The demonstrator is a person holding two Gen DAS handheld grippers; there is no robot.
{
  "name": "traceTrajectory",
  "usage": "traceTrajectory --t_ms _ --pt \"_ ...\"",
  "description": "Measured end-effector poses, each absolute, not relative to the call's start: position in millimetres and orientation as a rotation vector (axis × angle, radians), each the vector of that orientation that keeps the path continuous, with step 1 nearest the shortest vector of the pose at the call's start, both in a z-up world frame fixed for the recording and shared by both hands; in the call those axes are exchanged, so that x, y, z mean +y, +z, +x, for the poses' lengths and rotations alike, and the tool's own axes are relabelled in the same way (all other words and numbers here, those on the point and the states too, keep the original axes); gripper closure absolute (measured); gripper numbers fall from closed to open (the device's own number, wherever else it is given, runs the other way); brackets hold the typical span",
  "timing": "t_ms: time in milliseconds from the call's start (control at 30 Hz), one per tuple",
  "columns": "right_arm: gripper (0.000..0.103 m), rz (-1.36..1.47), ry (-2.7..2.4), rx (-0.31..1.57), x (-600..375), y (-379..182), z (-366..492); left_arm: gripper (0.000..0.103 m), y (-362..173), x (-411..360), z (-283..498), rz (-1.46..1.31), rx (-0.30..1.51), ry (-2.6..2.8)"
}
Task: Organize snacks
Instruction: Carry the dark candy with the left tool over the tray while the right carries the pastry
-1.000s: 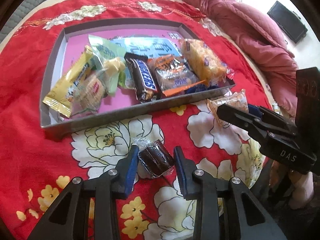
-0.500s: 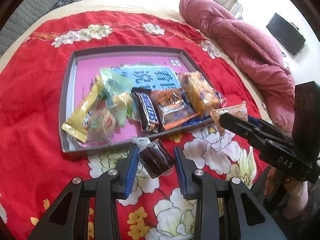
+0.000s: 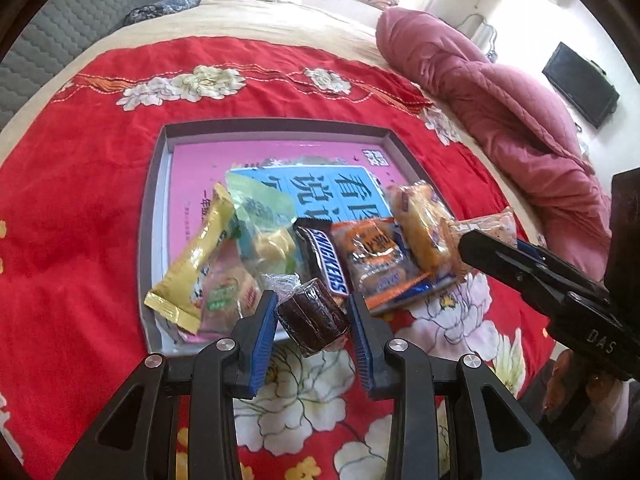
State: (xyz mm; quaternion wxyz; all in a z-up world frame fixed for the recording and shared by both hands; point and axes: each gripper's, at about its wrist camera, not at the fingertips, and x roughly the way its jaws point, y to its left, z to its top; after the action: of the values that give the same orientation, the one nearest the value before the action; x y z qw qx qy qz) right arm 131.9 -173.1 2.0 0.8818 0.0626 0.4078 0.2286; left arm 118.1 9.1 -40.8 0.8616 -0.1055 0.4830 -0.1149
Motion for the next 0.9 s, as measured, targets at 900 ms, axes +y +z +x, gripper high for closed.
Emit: traceTrajectory --t_ms 900 --pt "0.053 0.11 0.432 0.839 -166 3 153 0.066 -52 17 146 -0.248 0.991 -0.279"
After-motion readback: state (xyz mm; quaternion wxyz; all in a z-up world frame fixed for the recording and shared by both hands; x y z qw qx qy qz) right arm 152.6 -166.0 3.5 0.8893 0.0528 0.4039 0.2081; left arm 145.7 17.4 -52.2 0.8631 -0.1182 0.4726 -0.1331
